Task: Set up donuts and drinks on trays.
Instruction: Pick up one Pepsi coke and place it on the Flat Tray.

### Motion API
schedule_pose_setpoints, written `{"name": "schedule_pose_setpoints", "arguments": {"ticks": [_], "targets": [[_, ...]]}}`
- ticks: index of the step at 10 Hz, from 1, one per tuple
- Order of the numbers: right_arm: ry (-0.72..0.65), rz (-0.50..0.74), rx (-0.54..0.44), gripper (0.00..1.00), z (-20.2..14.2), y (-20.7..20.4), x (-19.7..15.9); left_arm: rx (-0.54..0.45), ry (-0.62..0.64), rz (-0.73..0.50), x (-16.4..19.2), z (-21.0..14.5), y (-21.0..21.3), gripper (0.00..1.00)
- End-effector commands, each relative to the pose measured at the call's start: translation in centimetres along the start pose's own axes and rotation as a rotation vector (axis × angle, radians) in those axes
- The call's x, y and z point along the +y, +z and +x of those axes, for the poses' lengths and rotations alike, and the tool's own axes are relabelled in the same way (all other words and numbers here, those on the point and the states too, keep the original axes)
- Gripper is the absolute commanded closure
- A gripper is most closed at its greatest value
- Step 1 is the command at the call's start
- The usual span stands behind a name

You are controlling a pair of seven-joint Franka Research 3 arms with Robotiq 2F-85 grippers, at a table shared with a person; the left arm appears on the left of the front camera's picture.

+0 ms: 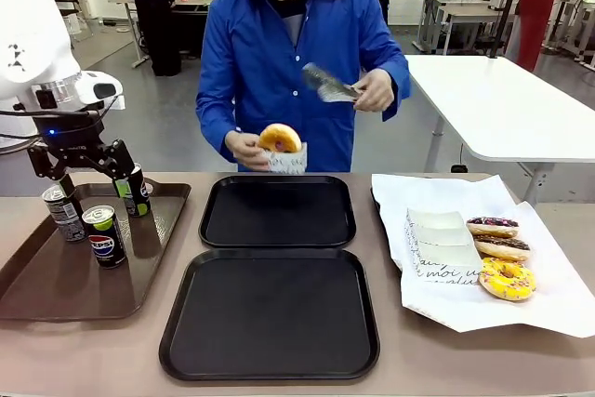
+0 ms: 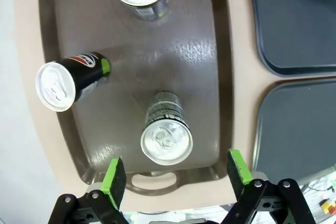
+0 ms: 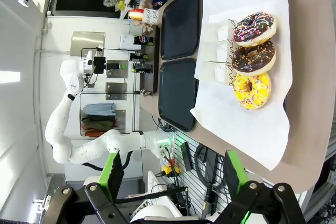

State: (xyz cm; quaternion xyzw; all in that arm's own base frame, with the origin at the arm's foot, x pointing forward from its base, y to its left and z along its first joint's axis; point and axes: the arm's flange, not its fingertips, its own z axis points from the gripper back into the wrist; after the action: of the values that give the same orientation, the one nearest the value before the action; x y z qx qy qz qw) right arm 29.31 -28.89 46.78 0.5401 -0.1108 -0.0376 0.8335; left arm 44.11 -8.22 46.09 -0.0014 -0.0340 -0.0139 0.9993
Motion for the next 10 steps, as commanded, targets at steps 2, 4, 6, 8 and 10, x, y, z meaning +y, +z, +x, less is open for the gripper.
{"name": "schedule_pose_setpoints", "arguments": {"ticks": [2, 4, 6, 8, 10], "targets": [[0.002, 0.002, -0.004, 0.00, 0.1, 0.0, -0.1, -0.055, 0.047, 0.085, -0.3, -0.8, -3.1, 0.00], [0.002, 0.002, -0.004, 0.00, 0.1, 0.0, -0.1, -0.027, 0.045, 0.067, 0.0, 0.0, -3.4, 0.00], [0.002, 0.002, -0.004, 0.00, 0.1, 0.0, -0.1, -0.033, 0.052, 0.055, 0.2, 0.1, -4.1, 0.00], [0.002, 0.002, -0.004, 0.00, 0.1, 0.0, -0.1, -0.010, 0.062, 0.055, 0.3, 0.7, -5.2, 0.00], [0.002, 0.002, -0.004, 0.00, 0.1, 0.0, -0.1, 0.028, 0.054, 0.065, 0.3, 1.2, -6.0, 0.00]]}}
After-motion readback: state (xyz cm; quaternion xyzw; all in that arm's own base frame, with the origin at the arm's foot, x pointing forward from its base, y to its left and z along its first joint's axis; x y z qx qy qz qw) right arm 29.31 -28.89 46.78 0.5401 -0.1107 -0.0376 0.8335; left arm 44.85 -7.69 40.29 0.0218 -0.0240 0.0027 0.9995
